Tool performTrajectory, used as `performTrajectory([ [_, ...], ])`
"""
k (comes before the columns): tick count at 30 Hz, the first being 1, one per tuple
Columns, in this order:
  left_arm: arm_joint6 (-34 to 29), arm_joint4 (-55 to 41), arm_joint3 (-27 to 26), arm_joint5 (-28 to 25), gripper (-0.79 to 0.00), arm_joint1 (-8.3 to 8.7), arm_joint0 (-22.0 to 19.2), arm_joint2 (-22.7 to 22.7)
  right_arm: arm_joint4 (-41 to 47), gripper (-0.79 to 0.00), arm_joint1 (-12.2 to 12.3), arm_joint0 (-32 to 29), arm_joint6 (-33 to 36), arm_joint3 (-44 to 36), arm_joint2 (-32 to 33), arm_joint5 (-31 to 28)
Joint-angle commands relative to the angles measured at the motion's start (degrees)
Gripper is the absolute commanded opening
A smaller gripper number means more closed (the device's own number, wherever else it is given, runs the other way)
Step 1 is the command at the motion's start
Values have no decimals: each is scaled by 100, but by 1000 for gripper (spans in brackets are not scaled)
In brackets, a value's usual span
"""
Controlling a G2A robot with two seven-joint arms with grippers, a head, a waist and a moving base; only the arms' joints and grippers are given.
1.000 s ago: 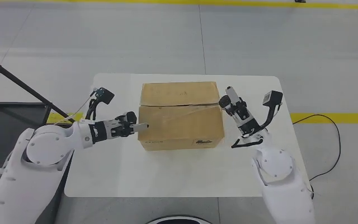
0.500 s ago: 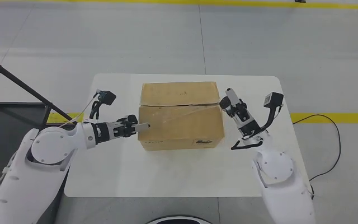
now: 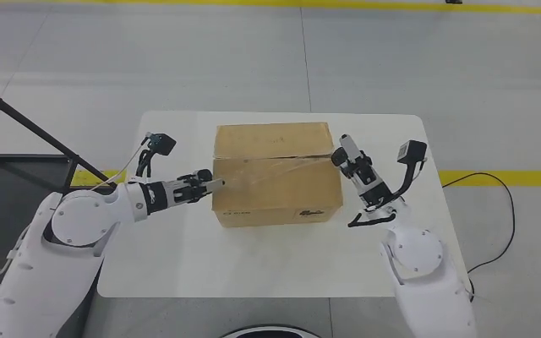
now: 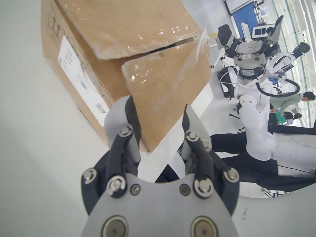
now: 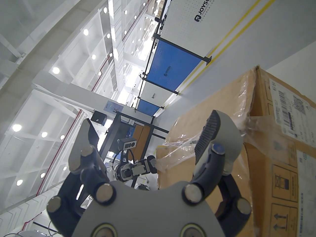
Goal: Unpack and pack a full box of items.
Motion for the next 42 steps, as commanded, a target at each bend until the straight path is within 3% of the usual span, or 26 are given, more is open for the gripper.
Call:
performTrajectory([
  [1, 14, 31, 8, 10, -486, 0, -15, 20, 4, 0, -2, -2, 10, 3, -2, 6],
  [8, 38, 150, 44, 73, -557, 7, -57, 56, 1, 0, -9, -9, 31, 11, -3, 10],
  [17, 100, 291, 103, 193, -536, 13, -84, 92, -13, 0, -17, -2, 41, 35, -1, 7],
  [26, 80, 297, 115, 203, -566, 24, -100, 76, -6, 0, -26, 10, 60, 54, -2, 3],
  [34, 34, 340, 108, 194, -696, 36, -96, 75, -6, 0, -35, 14, 54, 72, -4, 22],
  [42, 36, 352, 105, 235, -770, 41, -114, 97, -26, 0, -40, -13, 41, 71, 4, 21],
])
